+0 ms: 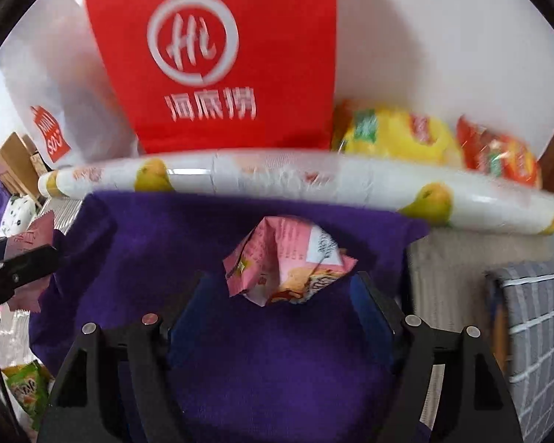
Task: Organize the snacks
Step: 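Carry both snacks onto the purple towel and open the right tool to drop the panda bag, then open the left tool to drop the pink packet on the towel while the right tool returns to the pile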
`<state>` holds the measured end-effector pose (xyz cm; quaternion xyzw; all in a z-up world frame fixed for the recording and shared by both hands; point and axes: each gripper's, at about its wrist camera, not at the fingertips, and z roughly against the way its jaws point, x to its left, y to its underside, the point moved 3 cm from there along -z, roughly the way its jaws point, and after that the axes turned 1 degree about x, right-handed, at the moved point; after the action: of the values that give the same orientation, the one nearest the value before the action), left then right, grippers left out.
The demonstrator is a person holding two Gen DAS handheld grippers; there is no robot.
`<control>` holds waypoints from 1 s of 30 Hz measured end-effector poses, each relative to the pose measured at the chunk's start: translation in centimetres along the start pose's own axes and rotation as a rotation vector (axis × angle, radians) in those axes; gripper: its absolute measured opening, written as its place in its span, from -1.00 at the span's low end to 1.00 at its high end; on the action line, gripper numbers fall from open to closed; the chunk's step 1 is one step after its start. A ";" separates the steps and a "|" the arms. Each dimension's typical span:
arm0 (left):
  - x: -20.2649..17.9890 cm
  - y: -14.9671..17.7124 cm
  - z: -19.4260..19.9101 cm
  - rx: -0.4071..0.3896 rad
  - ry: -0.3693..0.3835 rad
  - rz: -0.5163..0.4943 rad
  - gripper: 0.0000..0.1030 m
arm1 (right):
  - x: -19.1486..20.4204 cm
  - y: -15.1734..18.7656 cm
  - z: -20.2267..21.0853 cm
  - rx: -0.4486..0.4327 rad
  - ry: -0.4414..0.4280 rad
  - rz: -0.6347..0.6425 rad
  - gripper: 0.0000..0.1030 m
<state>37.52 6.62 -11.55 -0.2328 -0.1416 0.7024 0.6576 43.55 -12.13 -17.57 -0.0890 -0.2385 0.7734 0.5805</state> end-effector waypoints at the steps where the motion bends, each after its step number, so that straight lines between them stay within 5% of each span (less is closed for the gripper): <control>1: 0.0 -0.1 -0.3 0.007 -0.004 -0.005 -0.10 | -0.1 -0.1 -0.2 0.007 -0.004 -0.008 0.45; 3: 0.2 -0.2 -0.9 0.019 -0.005 -0.005 -0.10 | -0.4 -0.2 -0.5 0.013 -0.002 -0.023 0.02; 7: 1.0 -0.2 -2.0 0.047 0.011 0.013 -0.10 | -0.7 0.1 0.3 -0.004 -0.039 -0.031 -0.09; 20: 1.7 0.2 -5.1 0.099 0.010 0.024 -0.09 | -1.3 2.4 3.5 -0.072 -0.020 -0.002 -0.09; 30: 2.3 0.3 -5.6 0.107 0.038 0.061 -0.02 | 0.0 2.9 4.1 -0.084 0.015 0.077 0.12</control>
<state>40.05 8.28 -16.78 -0.2149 -0.0841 0.7240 0.6500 39.36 -13.83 -15.41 -0.1281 -0.2627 0.7839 0.5478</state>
